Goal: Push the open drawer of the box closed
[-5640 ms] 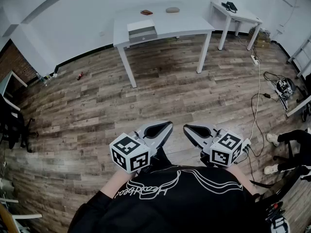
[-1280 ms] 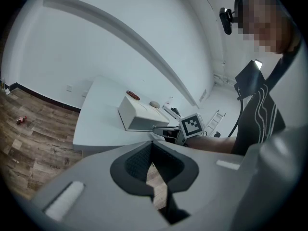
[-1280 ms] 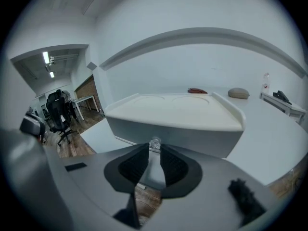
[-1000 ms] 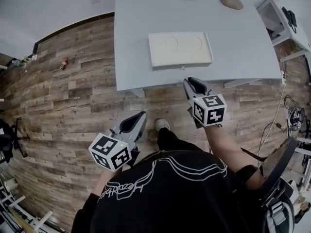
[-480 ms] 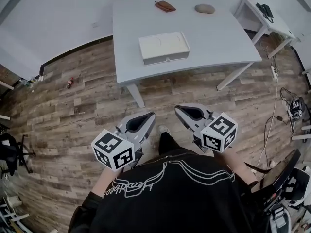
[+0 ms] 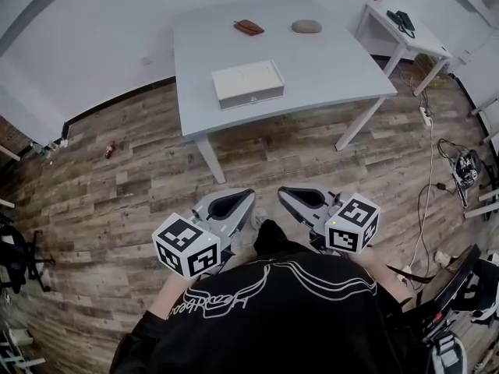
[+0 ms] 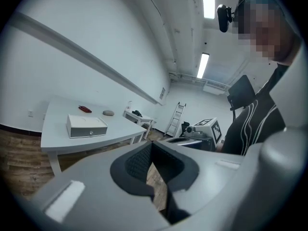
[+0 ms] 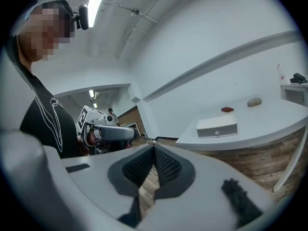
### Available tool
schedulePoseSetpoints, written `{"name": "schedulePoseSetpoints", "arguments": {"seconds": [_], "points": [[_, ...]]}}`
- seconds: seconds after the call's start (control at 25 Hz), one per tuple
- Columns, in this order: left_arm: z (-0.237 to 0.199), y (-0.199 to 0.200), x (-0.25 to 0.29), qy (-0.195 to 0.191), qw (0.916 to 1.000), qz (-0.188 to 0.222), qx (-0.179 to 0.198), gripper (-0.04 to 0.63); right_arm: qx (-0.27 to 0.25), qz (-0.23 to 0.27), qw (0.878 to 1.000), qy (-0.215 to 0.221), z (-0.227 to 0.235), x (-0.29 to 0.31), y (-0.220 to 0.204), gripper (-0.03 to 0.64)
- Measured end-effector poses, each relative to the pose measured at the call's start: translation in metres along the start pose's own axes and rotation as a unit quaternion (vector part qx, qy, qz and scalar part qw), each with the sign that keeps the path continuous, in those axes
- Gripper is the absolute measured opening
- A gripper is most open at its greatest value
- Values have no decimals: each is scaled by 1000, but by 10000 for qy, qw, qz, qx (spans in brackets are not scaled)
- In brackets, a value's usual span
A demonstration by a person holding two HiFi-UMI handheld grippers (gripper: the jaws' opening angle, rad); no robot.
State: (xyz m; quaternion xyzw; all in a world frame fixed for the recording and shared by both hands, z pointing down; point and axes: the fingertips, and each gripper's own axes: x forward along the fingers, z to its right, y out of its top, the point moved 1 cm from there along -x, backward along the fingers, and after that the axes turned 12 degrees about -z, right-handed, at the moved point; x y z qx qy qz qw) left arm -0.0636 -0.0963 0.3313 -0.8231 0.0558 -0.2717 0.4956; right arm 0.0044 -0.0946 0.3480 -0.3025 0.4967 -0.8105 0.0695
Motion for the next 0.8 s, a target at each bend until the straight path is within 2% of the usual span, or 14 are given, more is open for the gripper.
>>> {"name": "schedulePoseSetpoints", "arguments": {"seconds": [0.4,0.8], "points": [[-3,-4,-2,143,9998,4,-100,8,-25,40,9997,247,-5,7,1,9],[13,2,6,50,10000,-34,38,8,7,104,9998,187,-4,-7,0,9]]}}
